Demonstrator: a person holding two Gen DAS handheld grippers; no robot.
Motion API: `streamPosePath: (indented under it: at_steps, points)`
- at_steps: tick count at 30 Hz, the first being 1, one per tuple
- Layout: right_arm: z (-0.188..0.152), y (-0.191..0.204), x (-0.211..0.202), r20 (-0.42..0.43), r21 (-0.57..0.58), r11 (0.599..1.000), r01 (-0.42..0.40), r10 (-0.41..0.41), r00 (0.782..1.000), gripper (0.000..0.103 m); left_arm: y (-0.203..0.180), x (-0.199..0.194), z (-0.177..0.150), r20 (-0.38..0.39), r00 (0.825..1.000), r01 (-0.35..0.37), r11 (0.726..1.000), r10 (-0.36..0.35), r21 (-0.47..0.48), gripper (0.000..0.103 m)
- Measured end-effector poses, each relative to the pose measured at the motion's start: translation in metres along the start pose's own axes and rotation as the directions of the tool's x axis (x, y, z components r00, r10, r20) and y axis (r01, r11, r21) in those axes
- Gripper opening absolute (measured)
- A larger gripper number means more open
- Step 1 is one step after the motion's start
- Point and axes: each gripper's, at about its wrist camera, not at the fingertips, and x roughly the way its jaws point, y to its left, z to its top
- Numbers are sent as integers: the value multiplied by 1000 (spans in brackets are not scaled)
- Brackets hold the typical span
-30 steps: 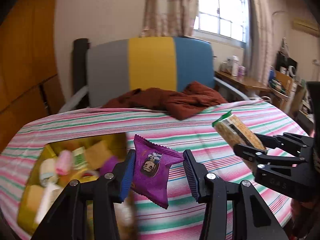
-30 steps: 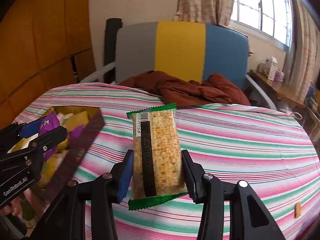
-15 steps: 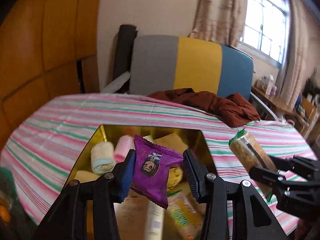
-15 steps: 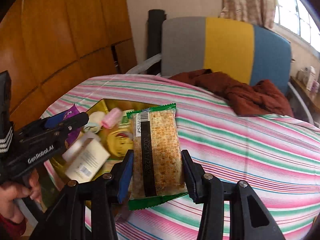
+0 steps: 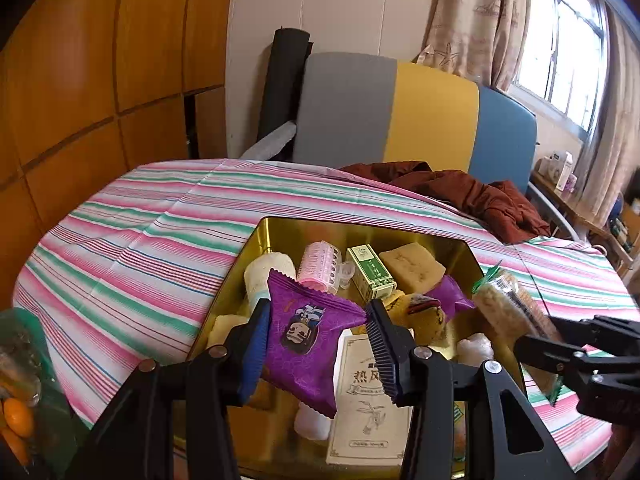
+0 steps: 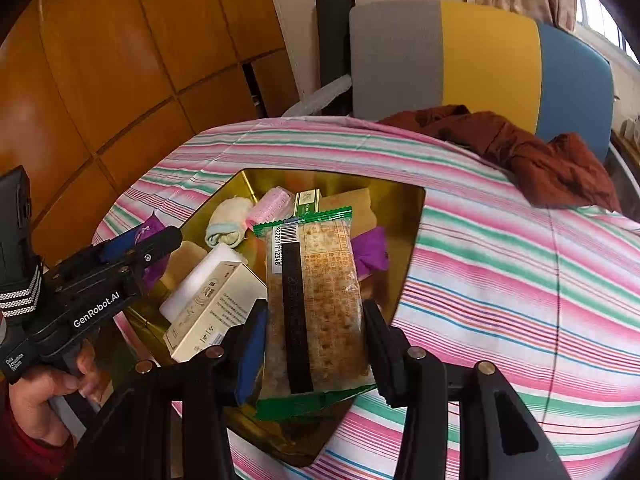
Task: Organize objects
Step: 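Carry cracker pack and purple packet into the gold tray and release both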
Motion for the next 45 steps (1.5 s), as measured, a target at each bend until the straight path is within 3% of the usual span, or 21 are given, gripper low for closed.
streamPosePath:
  at_steps: [7, 13, 20, 24, 25, 27, 28, 29, 33, 37, 41, 45]
  points:
    - [14, -5, 25, -32, 73, 997, 23, -20, 999, 47, -5, 22, 23, -23, 1000, 8, 999, -7, 37, 48]
    - [11, -11, 31, -35, 98, 995, -33, 37, 999, 50, -12, 48, 39, -79, 997, 18, 998, -14, 60, 49]
    - [3, -18, 25, -44, 120, 992, -26, 32, 999, 52, -17, 78, 38, -153, 988, 0, 998, 9, 61, 50]
    - [0, -17, 24, -36, 118, 993, -28, 33, 999, 52, -20, 80, 37, -152, 988, -22, 997, 33, 72, 51]
    - [-1, -16, 24, -35, 118, 993, -32, 36, 999, 52, -21, 80, 38, -148, 988, -39, 996, 50, 79, 56]
    - [-2, -12, 24, -34, 105, 993, -45, 49, 998, 52, -23, 76, 38, -129, 988, -75, 993, 87, 94, 76]
    - [-2, -10, 25, -35, 97, 995, -35, 39, 999, 52, -24, 72, 38, -114, 987, -104, 990, 115, 97, 90]
    - [-3, -8, 24, -32, 91, 995, -32, 35, 999, 52, -25, 68, 39, -98, 985, -133, 986, 143, 101, 97]
    - [-3, -2, 23, -23, 78, 997, -29, 31, 999, 52, -30, 48, 37, -43, 977, -202, 971, 209, 128, 103]
    - [-3, 2, 21, -16, 64, 998, -12, 13, 1000, 52, -33, 32, 33, -30, 972, -227, 964, 233, 141, 103]
    - [-3, 2, 16, -8, 69, 998, 13, -12, 1000, 52, -31, 20, 30, -57, 973, -217, 969, 224, 116, 103]
    - [-4, 2, 9, 4, 61, 996, 68, -69, 998, 52, -29, 11, 25, -130, 959, -245, 967, 253, 75, 103]
